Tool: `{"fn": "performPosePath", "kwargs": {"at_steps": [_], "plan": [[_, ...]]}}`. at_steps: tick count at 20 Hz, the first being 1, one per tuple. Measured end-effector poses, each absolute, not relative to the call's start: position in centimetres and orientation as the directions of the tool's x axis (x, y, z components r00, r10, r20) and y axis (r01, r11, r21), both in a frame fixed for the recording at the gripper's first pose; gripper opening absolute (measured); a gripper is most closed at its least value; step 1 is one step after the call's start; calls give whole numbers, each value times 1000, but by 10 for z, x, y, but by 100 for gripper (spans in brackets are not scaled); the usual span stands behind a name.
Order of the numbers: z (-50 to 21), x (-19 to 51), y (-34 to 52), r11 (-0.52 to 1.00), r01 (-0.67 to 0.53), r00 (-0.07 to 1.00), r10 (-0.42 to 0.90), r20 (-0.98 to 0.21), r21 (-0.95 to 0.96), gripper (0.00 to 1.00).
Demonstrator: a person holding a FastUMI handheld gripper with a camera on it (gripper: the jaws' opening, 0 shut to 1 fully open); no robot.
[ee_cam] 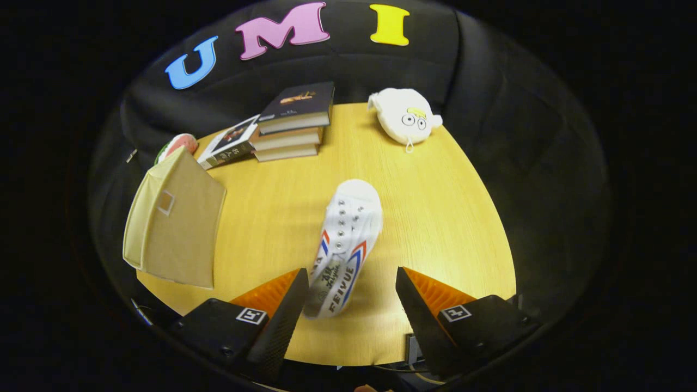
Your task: Open the storage box then place both shoes into the box .Put the left shoe in first, then the right shoe, with the right side of both shoes facing outward in a uniform manner.
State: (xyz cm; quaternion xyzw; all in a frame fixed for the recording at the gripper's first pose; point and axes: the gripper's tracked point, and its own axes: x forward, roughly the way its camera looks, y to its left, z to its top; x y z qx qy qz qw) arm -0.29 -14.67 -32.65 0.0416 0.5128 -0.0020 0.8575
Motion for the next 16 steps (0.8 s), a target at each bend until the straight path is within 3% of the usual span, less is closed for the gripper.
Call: {"fn": "performPosePath", "kwargs": {"at_steps": [7, 10, 12, 13, 16], "plan": [[-384, 24, -157, 975, 124, 375, 124, -919, 182, 99], [-397, 26, -147, 969, 83, 330, 194, -924, 233, 98], [-397, 27, -139, 959, 57, 321, 247, -914, 279, 91], [-397, 27, -137, 957, 50, 318, 256, -913, 286, 78], [-402, 27, -138, 942, 65, 299, 296, -907, 329, 56]]}}
